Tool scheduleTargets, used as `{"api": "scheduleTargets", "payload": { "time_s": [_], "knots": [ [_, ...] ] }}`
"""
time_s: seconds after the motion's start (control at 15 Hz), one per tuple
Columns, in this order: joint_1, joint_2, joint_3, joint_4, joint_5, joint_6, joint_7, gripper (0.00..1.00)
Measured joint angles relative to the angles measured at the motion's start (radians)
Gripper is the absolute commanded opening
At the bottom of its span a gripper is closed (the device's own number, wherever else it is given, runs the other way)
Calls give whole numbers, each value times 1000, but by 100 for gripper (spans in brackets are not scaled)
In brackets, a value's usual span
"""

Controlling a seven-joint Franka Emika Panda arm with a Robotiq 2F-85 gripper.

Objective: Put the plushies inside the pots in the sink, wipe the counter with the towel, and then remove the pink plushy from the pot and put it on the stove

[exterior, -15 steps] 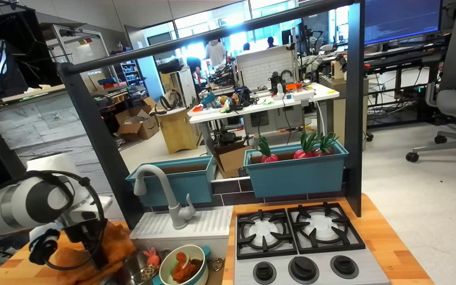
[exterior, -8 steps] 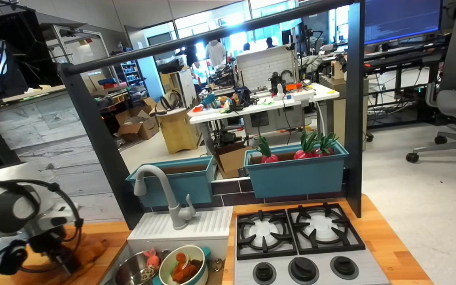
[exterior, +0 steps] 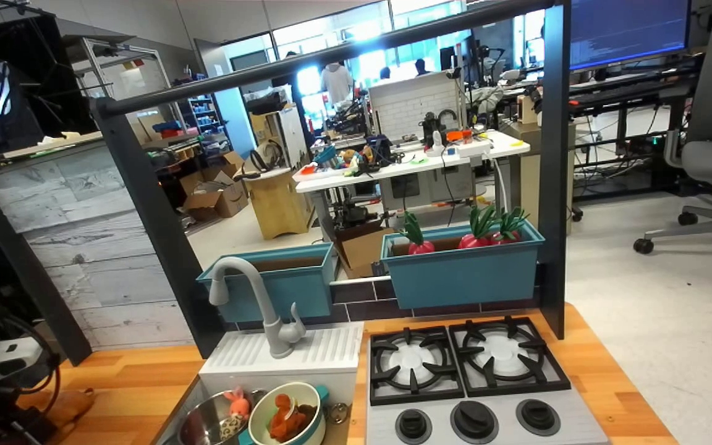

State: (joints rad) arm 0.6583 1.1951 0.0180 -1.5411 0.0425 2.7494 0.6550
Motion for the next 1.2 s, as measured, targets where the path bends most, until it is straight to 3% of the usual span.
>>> {"api": "scheduleTargets", "payload": {
  "time_s": [0.47,0.67,0.87,1.2],
  "knots": [
    [-103,0,-220,-43,17,18,100,100],
    [-128,9,-240,-38,2,33,103,100],
    [-79,28,-242,-8,-34,61,103,100],
    [83,87,-201,104,-42,120,104,100]
  ]
}}
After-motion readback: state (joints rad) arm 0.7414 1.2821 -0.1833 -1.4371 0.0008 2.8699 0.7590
